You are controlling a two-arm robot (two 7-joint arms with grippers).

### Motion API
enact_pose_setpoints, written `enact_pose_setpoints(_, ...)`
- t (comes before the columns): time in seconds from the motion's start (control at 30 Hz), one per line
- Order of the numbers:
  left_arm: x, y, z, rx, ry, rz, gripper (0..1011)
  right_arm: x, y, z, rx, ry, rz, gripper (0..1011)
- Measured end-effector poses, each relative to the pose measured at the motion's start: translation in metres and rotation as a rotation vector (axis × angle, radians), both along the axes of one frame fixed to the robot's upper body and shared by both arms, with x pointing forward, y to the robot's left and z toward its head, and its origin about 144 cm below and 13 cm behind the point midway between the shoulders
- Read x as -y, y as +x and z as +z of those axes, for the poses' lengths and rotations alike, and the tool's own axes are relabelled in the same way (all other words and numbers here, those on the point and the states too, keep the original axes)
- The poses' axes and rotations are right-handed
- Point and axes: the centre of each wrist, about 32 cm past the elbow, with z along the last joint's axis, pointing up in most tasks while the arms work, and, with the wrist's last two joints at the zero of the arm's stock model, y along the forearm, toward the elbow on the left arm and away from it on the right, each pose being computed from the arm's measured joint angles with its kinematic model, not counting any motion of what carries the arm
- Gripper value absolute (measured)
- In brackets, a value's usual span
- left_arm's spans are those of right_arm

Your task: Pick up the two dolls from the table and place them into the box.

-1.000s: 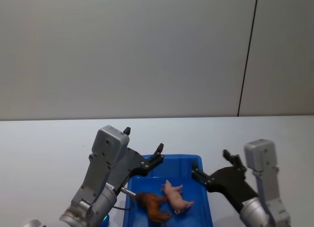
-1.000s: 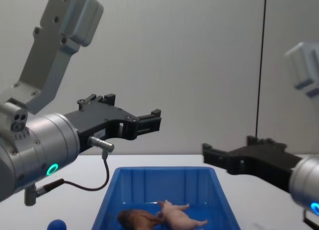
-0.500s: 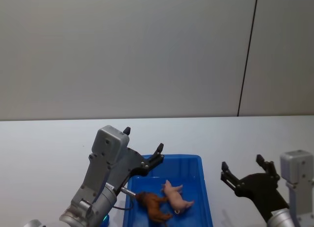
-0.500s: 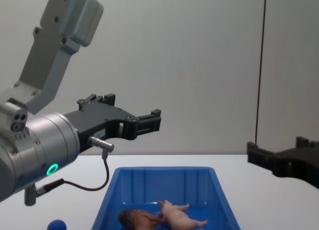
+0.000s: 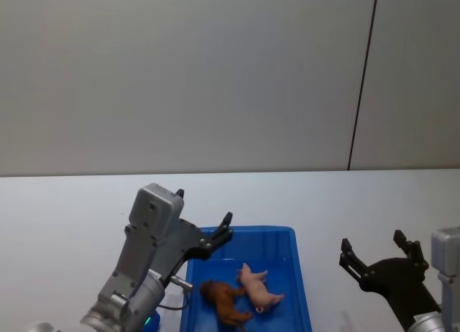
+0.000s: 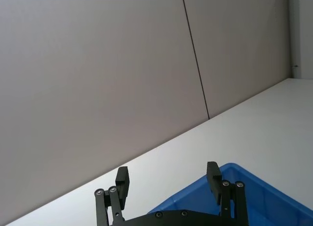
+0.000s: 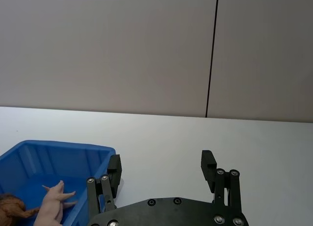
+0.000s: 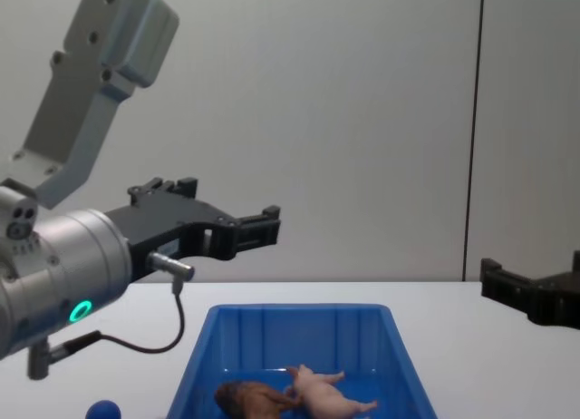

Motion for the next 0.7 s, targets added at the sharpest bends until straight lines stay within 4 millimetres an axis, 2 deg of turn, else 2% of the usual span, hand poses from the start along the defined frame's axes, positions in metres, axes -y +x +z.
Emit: enact_pose_setpoints(0.7,-0.031,-0.019,0.004,-0.178,-0.001,0.099,1001,0.003,-0.004,0.000,0.003,0.004,-0.018,1001)
